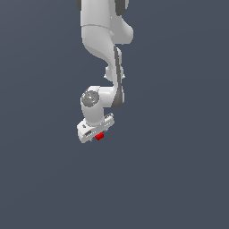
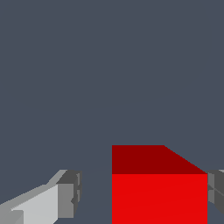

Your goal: Pick up the red cube and move it to a goal position.

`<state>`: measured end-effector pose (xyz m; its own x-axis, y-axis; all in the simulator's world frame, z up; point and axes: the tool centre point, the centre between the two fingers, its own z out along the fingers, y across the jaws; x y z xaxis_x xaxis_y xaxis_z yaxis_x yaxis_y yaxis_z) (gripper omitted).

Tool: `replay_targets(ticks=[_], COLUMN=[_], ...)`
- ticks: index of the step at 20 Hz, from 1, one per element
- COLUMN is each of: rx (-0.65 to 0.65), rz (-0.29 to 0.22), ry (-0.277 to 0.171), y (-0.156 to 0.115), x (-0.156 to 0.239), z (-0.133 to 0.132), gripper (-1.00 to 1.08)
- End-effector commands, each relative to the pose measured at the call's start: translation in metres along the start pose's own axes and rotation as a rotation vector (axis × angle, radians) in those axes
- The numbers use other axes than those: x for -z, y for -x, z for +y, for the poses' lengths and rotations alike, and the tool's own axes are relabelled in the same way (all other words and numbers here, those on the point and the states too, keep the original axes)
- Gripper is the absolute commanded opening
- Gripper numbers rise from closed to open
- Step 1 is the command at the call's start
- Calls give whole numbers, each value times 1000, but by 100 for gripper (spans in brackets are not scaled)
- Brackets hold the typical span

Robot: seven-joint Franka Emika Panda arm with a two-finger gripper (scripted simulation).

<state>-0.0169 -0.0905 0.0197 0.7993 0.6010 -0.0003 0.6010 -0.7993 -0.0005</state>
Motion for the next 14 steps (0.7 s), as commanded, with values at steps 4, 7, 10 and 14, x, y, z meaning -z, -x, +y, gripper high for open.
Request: replay_targets(ticks=[4, 7, 10, 14], rx=[1, 1, 1, 1], rz=[0, 0, 0, 0], ry=[0, 0, 0, 0], y=[0, 0, 0, -1], x=[0, 0, 0, 3], z=[0, 0, 0, 0], gripper=[-100, -100, -100, -100])
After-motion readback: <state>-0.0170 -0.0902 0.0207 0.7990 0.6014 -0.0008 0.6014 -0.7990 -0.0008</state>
